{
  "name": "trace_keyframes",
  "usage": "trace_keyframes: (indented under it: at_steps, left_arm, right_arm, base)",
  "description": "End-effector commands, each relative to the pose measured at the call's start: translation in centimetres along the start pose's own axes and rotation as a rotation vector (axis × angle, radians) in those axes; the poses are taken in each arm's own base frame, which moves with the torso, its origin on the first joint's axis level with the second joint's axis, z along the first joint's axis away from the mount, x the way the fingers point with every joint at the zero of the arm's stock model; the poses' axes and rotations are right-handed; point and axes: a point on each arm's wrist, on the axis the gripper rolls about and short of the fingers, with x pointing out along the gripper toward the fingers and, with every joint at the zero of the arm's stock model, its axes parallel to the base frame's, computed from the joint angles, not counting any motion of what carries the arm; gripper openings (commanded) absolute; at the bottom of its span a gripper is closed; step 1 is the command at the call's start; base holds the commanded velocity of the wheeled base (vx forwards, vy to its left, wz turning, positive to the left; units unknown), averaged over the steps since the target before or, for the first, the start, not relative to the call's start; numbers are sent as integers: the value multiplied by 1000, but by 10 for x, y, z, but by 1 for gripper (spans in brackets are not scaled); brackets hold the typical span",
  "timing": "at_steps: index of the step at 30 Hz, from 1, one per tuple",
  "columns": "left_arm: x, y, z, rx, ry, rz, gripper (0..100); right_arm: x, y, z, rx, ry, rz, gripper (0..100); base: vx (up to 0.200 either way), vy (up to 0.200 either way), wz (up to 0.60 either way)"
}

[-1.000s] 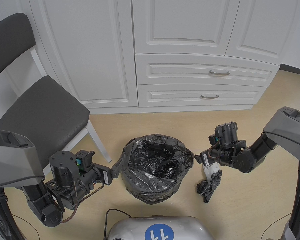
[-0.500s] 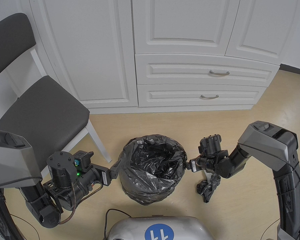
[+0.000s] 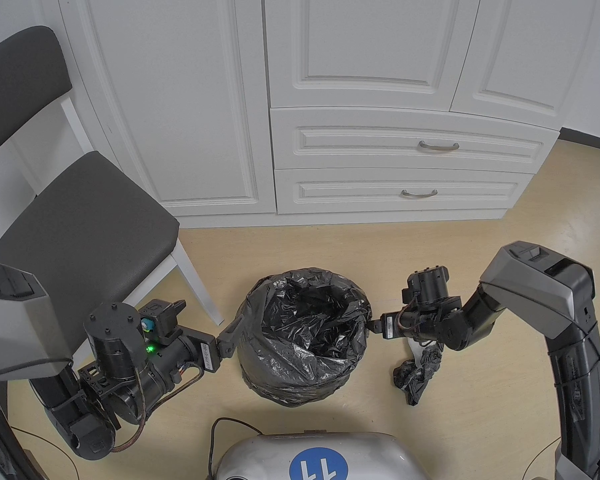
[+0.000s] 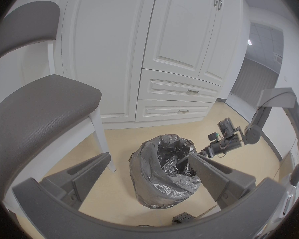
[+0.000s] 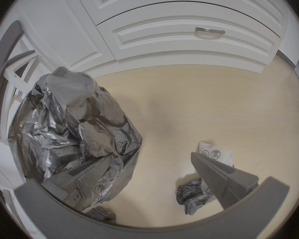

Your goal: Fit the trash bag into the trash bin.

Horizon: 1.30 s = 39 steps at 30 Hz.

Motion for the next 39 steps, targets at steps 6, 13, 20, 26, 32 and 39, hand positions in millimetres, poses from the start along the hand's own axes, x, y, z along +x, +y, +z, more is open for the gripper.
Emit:
trace_keyframes:
  at_steps: [6,13,20,26,32,39]
  left_arm:
    - [-3,3,-4,94,19,104,100]
    - [15,1,-11,84,27,116,100]
    - [75,-4,-48,86,65,135,100]
    - [108,-5,-69,67,62,149,100]
    - [120,5,-77,63,63,182,100]
    - [111,35,-89,55,132,251,100]
  right_arm:
    - [-84,-19,27,-28,-20,-12,100]
    - [-119,-17,8,-36,-48,-74,100]
    - [-137,-13,9,-82,-192,-154,100]
    - [-146,-12,14,-85,-218,-154,100]
    - [-146,-13,14,-84,-218,-158,100]
    - [-147,-15,11,-94,-206,-164,100]
  base:
    - [0,0,0]
    - [0,0,0]
    - [0,0,0]
    - [0,0,0]
    - [0,0,0]
    - [0,0,0]
